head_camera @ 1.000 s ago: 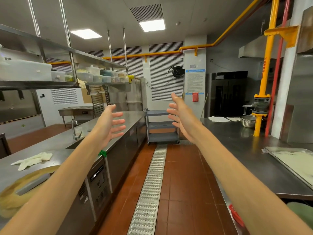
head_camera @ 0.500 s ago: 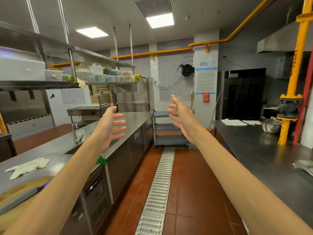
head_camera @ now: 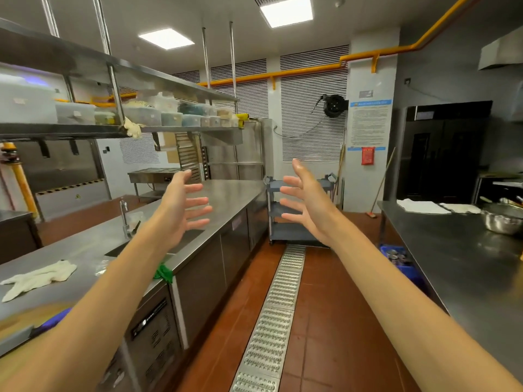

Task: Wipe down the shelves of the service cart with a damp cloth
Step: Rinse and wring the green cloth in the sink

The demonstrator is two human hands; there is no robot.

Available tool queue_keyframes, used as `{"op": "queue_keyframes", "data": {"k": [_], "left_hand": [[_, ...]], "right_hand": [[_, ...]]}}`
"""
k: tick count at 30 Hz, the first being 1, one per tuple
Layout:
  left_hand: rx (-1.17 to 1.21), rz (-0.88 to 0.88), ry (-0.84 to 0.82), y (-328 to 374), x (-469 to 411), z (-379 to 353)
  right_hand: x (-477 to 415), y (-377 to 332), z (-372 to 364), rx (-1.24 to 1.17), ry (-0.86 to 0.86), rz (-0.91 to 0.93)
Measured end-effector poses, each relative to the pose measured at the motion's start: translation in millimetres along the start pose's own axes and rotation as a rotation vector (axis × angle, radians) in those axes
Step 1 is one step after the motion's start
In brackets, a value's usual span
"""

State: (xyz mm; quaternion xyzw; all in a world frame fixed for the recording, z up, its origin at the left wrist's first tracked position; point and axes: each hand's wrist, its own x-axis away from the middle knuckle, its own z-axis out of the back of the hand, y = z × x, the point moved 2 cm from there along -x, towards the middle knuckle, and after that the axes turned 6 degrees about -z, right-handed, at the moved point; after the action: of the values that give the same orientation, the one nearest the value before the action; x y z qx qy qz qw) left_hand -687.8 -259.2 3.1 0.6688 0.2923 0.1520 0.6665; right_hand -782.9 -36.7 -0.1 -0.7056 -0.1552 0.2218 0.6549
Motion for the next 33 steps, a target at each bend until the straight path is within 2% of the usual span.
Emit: {"op": "queue_keyframes", "data": {"k": [11,18,27,33], "left_hand": [[-0.063,0.005,0.007,-45.0,-117.6,-7.6],[0.078,-0.021,0.022,-74.7,-199.3,8.8],[0.1,-0.007,0.079,-104.0,-295.1,27.9],[0.025,0.025,0.123,-127.1,-356.6,34.9]], "right_hand": [[-130.4,39.1,1.6,0.076,-0.005,-0.003],[-218.0,58.4,-17.2,-0.023,-0.04,0.033],[-313.2,81.5,-37.3,0.061,-0.061,0.091],[-396.9,106.3,-48.2,0.051,-0.16,0.055]]}}
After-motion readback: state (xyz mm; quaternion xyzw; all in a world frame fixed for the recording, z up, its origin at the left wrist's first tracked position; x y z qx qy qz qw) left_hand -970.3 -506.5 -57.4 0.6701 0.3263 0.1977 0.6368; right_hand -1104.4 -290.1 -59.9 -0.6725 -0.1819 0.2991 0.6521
